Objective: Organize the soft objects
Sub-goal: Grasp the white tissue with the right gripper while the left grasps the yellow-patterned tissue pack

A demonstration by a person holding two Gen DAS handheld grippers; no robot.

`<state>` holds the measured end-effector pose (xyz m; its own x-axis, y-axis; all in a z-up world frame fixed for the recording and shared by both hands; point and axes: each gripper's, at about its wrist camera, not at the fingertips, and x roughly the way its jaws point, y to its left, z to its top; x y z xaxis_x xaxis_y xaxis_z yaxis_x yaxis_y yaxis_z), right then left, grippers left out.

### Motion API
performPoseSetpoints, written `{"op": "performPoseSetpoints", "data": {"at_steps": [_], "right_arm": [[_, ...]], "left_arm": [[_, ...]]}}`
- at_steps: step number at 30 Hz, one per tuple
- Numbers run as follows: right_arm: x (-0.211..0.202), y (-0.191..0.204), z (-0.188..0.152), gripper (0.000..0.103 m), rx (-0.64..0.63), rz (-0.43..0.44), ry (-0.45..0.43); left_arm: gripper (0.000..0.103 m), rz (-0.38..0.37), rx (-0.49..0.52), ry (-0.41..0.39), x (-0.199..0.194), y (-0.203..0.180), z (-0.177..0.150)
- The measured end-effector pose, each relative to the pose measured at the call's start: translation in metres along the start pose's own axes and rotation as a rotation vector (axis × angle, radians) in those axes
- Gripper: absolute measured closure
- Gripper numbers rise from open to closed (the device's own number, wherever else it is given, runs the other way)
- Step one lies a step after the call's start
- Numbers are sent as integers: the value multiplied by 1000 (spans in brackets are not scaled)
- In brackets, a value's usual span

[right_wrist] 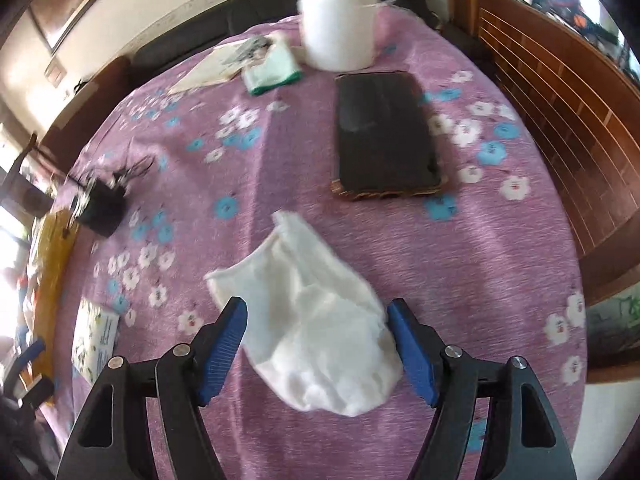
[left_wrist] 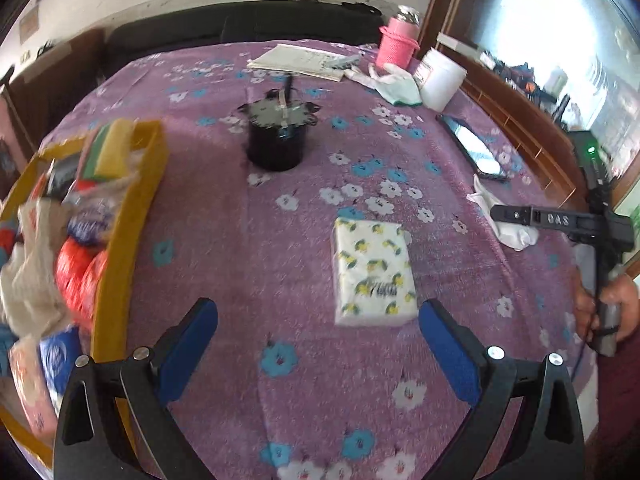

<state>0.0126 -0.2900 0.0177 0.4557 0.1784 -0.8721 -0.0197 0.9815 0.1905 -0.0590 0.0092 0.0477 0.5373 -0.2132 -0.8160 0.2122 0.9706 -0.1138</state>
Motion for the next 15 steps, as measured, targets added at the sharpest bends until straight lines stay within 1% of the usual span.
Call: {"op": "performPoseSetpoints", "data": {"at_steps": [2, 5, 6, 7, 8, 9, 10, 11, 12, 13, 14, 15], "right_arm": [[0, 12, -10, 27, -39, -21, 3], [-1, 18, -19, 40, -68, -69, -8], [-3, 17, -22, 47, -68, -72, -13], [-5, 14, -25, 58, -60, -67, -17], [-8, 11, -27, 64, -51, -63, -18], [-9, 9, -28, 71, -43, -54, -17], [-11, 6, -30, 75, -31, -40, -13], [-14, 4, -31, 76, -21, -32, -13], [-17, 2, -33, 77, -15, -33, -17], [-21, 2, -35, 77, -14, -37, -24], [-24, 3, -36, 77, -11, -37, -32], [-29, 4, -36, 77, -10, -32, -41]], "left_arm": [[3, 13, 34, 8, 11, -9, 6], [3, 53, 97, 34, 33, -26, 12], [3, 67, 114, 46, 41, -30, 13], [3, 73, 128, 61, 50, -34, 14], [3, 69, 137, 75, 56, -37, 14], [6, 57, 148, 90, 62, -40, 13], [12, 58, 160, 77, 63, -43, 12], [33, 44, 169, 60, 60, -45, 11], [47, 29, 177, 46, 56, -46, 11], [52, 10, 176, 50, 53, -46, 11], [52, -29, 155, 42, 48, -43, 11], [52, -42, 143, 28, 43, -41, 11]]}}
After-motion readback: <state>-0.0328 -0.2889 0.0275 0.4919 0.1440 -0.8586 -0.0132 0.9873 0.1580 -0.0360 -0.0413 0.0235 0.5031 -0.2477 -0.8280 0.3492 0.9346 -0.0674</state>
